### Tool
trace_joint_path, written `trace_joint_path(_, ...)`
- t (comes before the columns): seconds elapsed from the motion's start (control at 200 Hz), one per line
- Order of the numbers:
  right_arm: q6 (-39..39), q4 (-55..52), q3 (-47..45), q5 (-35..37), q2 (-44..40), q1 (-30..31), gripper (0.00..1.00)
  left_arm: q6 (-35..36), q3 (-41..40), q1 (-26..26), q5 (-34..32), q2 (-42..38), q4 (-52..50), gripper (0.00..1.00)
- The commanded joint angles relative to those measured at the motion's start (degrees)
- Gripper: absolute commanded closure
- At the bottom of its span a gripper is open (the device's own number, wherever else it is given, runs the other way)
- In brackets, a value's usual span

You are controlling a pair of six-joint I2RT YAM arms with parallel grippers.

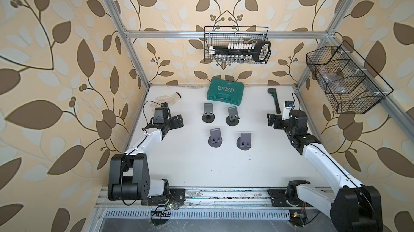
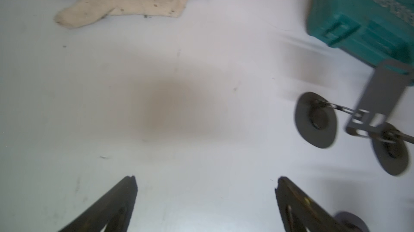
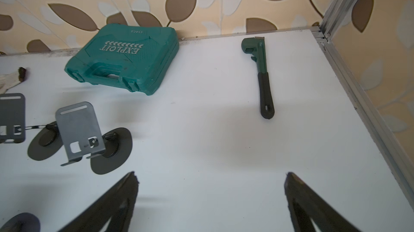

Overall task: Open the phone stand
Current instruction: Reset both arms

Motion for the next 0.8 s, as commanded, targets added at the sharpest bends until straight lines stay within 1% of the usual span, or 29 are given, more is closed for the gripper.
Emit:
trace_joint_path(0.0,-2.1,13.5,-4.4,1.8,1.2,-1.1,0.02,6.3,-5.6,-0.4,-1.5,1.8,17.2,0.01)
trace_joint_path(0.035,-2.1,14.1,-5.0,1.4,1.1,-1.9,0.02,6.8,-7.7,-0.4,0.1,2.4,22.0,0.01)
trace_joint_path(0.075,-3.1,16.1,-6.1,2.9,1.0,-2.2,0.02,5.7,-8.9,-0.4,0.7,3.0,25.6,0.01)
trace_joint_path(0.115,-3.2,18.0,-7.3,4.4,1.1,-3.0,0.02,5.7,-9.1,-0.4,1.5,6.2,28.4,0.01)
trace_joint_path(0.17,-2.7,21.4,-9.2,5.0,1.7,-4.6,0.02,6.4,-8.3,-0.8,2.4,8.6,28.6,0.01)
trace_joint_path(0.195,-2.2,22.8,-9.9,5.1,2.4,-5.4,0.02,6.5,-7.6,-0.8,2.3,8.4,26.9,0.01)
trace_joint_path(0.24,-1.8,25.6,-11.0,5.3,4.3,-6.1,0.02,7.1,-9.2,-1.0,3.4,7.6,29.0,0.01)
trace_joint_path(0.285,-0.8,28.3,-11.8,5.2,6.9,-6.3,0.02,7.0,-11.8,-2.0,0.6,6.4,32.6,0.01)
trace_joint_path(0.345,-0.9,32.1,-12.7,3.1,10.6,-6.7,0.02,7.1,-14.8,-4.0,-4.2,5.5,37.1,0.01)
trace_joint_path(0.43,-1.7,36.5,-12.6,0.4,16.6,-6.7,0.02,7.9,-17.3,-4.5,-3.5,6.0,41.9,0.01)
trace_joint_path(0.48,-3.4,38.9,-12.3,-2.0,19.4,-6.1,0.02,8.0,-17.2,-4.5,-3.4,6.3,41.7,0.01)
trace_joint_path(0.5,-4.0,38.0,-11.8,-1.5,20.1,-5.3,0.02,8.0,-17.1,-4.6,-3.3,6.5,41.8,0.01)
trace_joint_path(0.56,-6.1,40.5,-12.2,-1.0,22.1,-3.4,0.02,7.9,-16.9,-4.5,-3.3,6.7,41.5,0.01)
trace_joint_path(0.69,-6.6,40.2,-12.0,0.4,22.2,-2.7,0.02,7.9,-16.8,-4.3,-3.1,6.9,41.4,0.01)
trace_joint_path(0.74,-6.8,40.5,-12.2,0.4,22.3,-2.4,0.02,8.1,-17.8,-4.4,-2.9,7.1,43.7,0.01)
trace_joint_path(0.795,-6.9,40.7,-12.3,0.2,22.2,-2.3,0.02,8.2,-18.0,-4.4,-2.9,6.7,43.4,0.01)
